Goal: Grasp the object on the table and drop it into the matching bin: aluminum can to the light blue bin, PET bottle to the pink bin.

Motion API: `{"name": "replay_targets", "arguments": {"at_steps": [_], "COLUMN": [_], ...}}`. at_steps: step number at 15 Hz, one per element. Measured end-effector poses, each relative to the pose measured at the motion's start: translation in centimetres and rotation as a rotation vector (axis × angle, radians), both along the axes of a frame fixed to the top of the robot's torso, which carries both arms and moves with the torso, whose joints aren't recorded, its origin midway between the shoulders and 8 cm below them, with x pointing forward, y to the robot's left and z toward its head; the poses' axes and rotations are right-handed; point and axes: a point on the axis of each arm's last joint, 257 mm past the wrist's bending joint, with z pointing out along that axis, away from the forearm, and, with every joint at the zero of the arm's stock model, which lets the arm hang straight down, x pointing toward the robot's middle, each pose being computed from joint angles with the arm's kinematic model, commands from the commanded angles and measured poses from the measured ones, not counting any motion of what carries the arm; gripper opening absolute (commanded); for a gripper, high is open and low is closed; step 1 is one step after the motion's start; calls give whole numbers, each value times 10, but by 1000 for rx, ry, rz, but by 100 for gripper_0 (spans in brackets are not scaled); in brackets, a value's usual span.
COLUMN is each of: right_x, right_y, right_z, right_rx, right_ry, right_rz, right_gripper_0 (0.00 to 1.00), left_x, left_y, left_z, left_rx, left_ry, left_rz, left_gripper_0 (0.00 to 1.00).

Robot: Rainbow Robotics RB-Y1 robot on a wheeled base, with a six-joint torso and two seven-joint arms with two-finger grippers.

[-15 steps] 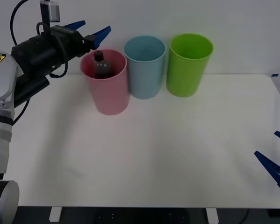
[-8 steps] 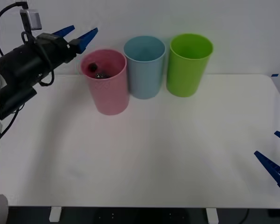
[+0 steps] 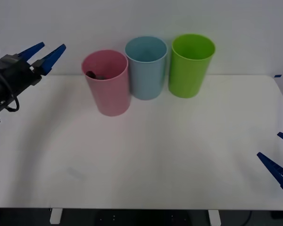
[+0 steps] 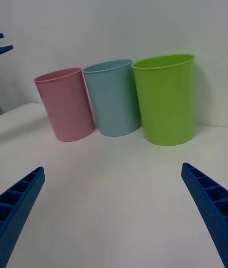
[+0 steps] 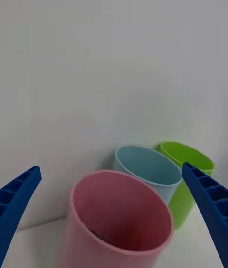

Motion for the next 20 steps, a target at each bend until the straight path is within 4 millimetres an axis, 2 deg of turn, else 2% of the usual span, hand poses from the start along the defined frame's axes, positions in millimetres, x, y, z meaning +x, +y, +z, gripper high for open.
{"name": "replay_targets", "arguments": {"at_steps": [3, 10, 16, 20], "right_x": [0, 0, 0, 0], "right_y": [0, 0, 0, 0], "right_z": [0, 0, 0, 0], "right_rx": [0, 0, 0, 0], "right_ry": [0, 0, 0, 0], "right_rz": [0, 0, 0, 0], "right_gripper_0": [100, 100, 100, 100], "left_x": [-27, -80, -127, -153], "left_y": [32, 95, 128, 136], "left_z": [-11, -55, -93, -114], "left_rx": [30, 196, 288, 299], "left_ry": [-8, -26, -9, 24], "left_rz": [35, 121, 168, 168], "left_gripper_0": [100, 100, 100, 100]}}
